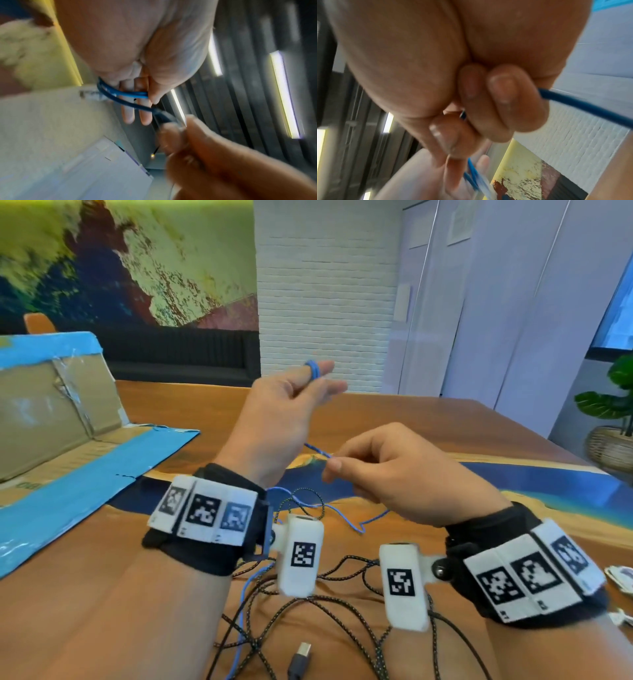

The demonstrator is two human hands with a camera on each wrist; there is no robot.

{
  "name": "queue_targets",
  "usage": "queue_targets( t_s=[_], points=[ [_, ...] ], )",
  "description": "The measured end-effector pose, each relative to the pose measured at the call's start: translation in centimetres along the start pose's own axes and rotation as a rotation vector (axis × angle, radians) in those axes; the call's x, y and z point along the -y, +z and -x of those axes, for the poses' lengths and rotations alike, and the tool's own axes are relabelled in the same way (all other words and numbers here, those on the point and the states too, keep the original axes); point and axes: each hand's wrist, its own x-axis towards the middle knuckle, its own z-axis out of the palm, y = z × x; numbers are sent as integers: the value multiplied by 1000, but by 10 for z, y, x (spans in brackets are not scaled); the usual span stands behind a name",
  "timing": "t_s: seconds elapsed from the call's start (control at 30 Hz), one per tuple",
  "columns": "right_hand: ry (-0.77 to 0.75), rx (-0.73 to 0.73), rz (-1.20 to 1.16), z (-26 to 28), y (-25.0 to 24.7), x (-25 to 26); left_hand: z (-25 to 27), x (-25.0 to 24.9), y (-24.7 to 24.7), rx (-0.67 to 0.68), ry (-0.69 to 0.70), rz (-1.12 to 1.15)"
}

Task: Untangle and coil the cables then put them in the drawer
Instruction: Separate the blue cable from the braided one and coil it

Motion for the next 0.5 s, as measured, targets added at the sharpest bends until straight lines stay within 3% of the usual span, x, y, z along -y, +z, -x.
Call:
queue_targets(
  t_s=[0.1, 0.27, 0.37, 0.5],
  points=[
    [-65, -285, -102, -2, -13, -4, 5, 5, -3, 216, -124, -216],
    [-55, -611, -181, -3, -34, -25, 16, -7, -4, 537, -327, 44],
    [-11, -544, -276, 0, -37, -33, 17, -11, 0, 566, -344, 376],
    [51, -376, -328, -5, -24, -29, 13, -14, 7, 424, -286, 815]
  ],
)
